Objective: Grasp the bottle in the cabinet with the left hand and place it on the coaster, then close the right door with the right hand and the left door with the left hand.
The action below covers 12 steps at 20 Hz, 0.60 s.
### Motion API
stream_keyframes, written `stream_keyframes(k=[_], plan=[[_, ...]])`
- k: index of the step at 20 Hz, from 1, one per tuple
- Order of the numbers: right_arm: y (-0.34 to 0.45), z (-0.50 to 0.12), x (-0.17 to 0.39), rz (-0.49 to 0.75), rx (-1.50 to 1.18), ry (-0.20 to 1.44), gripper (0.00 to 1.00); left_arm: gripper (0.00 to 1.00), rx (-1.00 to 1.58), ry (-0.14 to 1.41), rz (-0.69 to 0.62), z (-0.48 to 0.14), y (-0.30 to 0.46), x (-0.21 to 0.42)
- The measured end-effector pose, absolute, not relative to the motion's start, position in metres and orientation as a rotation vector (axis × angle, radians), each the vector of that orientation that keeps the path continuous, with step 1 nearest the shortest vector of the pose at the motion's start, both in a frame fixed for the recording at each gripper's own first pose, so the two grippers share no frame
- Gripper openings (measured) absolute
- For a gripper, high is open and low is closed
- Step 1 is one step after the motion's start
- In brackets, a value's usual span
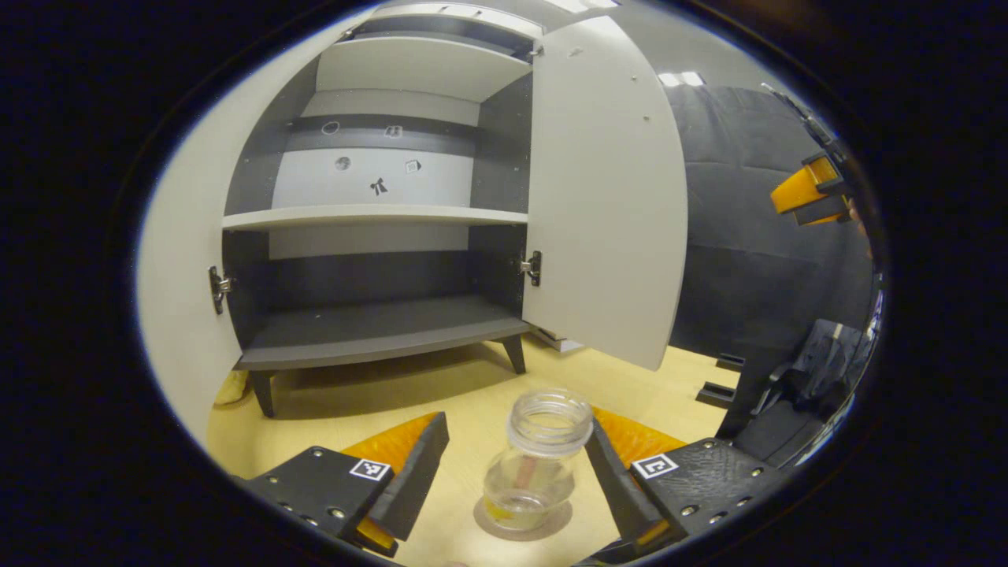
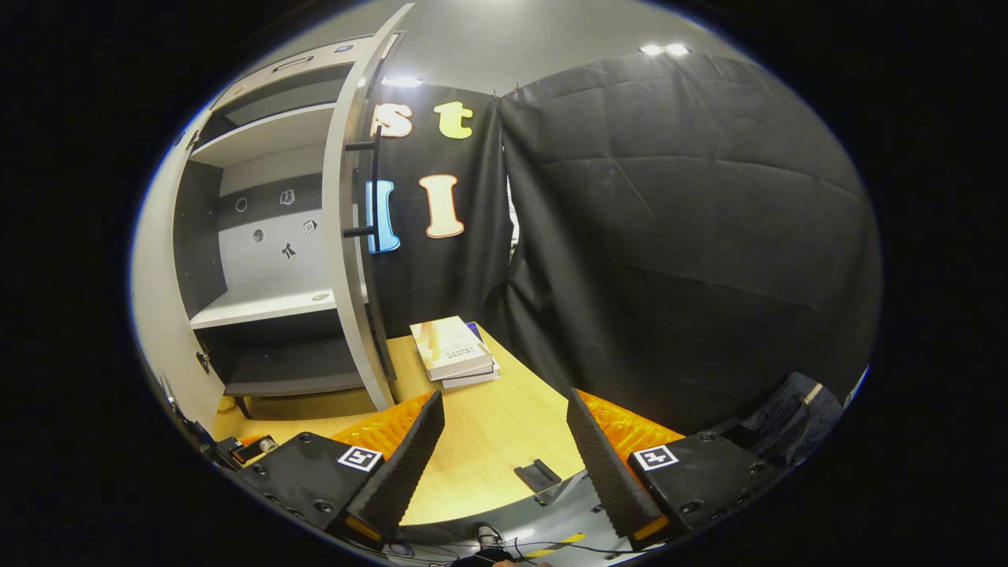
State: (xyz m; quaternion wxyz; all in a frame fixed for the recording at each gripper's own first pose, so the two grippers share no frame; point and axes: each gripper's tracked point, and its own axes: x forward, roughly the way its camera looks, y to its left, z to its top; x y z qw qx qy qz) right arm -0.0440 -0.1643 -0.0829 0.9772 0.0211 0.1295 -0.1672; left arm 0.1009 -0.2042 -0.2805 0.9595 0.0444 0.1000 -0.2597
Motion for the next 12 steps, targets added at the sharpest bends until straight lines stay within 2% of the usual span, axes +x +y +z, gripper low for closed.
stream_keyframes(k=[1,2,4,5,6,7,9,10,11,12], plan=[[-0.165,-0.084,-0.042,-0.337,0.040,0.259,0.96,0.95,0.089,0.197,-0.522,-0.275,-0.201,0.097],[-0.166,-0.082,-0.042,-0.339,0.039,0.257,0.96,1.00,0.088,0.190,-0.517,-0.266,-0.197,0.091],[-0.170,-0.078,-0.037,-0.342,0.047,0.245,0.96,1.00,0.076,0.189,-0.510,-0.249,-0.191,0.074],[-0.172,-0.075,-0.033,-0.342,0.056,0.239,0.96,0.95,0.073,0.187,-0.499,-0.240,-0.184,0.065],[-0.173,-0.072,-0.027,-0.339,0.062,0.232,1.00,1.00,0.075,0.180,-0.479,-0.227,-0.175,0.057],[-0.175,-0.068,-0.021,-0.336,0.064,0.221,1.00,0.95,0.077,0.169,-0.456,-0.214,-0.165,0.050],[-0.178,-0.057,-0.006,-0.320,0.060,0.193,1.00,0.95,0.075,0.154,-0.394,-0.186,-0.142,0.039],[-0.181,-0.050,0.003,-0.312,0.055,0.180,0.96,0.95,0.077,0.149,-0.352,-0.172,-0.129,0.036],[-0.184,-0.045,0.012,-0.303,0.054,0.167,0.96,1.00,0.076,0.140,-0.309,-0.155,-0.118,0.034],[-0.186,-0.038,0.021,-0.289,0.060,0.158,1.00,0.95,0.069,0.127,-0.270,-0.135,-0.109,0.029]])
